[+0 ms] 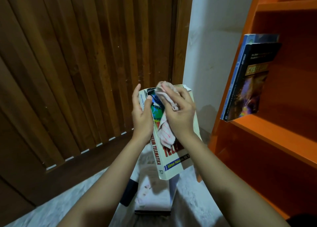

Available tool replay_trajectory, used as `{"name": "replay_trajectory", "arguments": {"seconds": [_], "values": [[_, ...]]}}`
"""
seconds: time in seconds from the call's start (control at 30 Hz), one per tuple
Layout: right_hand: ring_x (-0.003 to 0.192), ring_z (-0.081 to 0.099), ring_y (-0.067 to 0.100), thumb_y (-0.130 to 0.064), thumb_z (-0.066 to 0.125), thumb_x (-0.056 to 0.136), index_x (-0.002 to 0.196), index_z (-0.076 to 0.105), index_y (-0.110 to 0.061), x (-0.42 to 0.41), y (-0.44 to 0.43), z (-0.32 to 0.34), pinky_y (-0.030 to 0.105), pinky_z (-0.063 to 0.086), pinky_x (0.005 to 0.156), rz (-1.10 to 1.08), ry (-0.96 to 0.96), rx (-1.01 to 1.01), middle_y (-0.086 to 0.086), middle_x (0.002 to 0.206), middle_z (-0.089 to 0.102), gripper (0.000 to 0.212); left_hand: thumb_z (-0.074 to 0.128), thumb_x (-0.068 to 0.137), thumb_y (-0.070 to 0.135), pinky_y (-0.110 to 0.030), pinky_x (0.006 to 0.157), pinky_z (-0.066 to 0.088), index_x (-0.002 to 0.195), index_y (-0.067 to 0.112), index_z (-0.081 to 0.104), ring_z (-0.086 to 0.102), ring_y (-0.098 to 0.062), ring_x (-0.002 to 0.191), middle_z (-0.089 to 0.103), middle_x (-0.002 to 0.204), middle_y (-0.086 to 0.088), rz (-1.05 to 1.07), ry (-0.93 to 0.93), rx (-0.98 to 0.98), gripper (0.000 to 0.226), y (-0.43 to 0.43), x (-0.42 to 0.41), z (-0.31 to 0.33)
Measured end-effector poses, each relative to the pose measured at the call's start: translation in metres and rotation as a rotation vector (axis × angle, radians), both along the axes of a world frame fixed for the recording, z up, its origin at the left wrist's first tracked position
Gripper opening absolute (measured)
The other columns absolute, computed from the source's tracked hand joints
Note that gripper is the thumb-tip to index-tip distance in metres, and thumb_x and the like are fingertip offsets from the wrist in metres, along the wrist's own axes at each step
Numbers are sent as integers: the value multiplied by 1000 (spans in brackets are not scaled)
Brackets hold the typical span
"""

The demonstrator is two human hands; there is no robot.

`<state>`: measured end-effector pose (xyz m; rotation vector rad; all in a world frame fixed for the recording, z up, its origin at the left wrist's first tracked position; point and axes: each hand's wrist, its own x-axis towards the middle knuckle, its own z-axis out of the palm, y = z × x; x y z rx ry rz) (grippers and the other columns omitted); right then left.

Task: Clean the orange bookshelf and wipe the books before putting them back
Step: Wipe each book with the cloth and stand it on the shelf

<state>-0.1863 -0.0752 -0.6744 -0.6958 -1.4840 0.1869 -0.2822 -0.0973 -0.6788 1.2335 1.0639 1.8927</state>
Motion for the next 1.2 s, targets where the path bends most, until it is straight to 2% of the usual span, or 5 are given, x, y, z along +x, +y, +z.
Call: {"name": "replay_trajectory", "arguments": {"seconds": [0.13, 0.33, 0.57, 0.8, 1.2], "values": [[95, 51, 16, -9, 63, 83, 117, 65, -14, -5, 13, 10, 15, 45, 78, -69, -164, 119, 10, 106, 60, 34, 40, 100, 11, -21, 78, 53, 140, 19, 34, 61, -11, 107, 52, 130, -5, -10, -24, 15, 42, -1, 2, 4], [79, 50, -4, -14, 63, 87, 116, 65, -22, 34, 35, -4, 10, 48, 65, -177, 234, -372, 1, 106, 53, 30, 41, 99, 13, -22, 63, 55, 136, 26, 36, 69, -11, 86, 59, 110, 2, -46, -94, 12, 39, -3, 1, 6], [96, 54, 17, -7, 67, 82, 116, 66, -16, 11, -21, -38, 17, 44, 82, -30, -223, 57, 2, 106, 54, 35, 42, 99, 18, -37, 79, 57, 129, 28, 41, 64, -27, 102, 56, 124, -11, 67, -95, 9, 32, 8, -4, 1], [91, 50, -9, -13, 60, 90, 112, 65, -24, 42, 4, -43, 5, 42, 74, -185, 150, -449, -5, 102, 50, 25, 42, 99, 17, -24, 63, 56, 124, 24, 38, 67, -18, 92, 57, 114, -6, 42, -143, 24, 26, 9, -11, 9], [91, 56, 25, -2, 69, 80, 111, 69, -12, 15, -37, -57, 26, 43, 83, 207, -398, 110, 10, 107, 63, 32, 44, 99, 19, -22, 57, 53, 117, 25, 36, 66, -10, 72, 60, 99, -5, 131, -251, -54, 21, 18, -31, 12]]}}
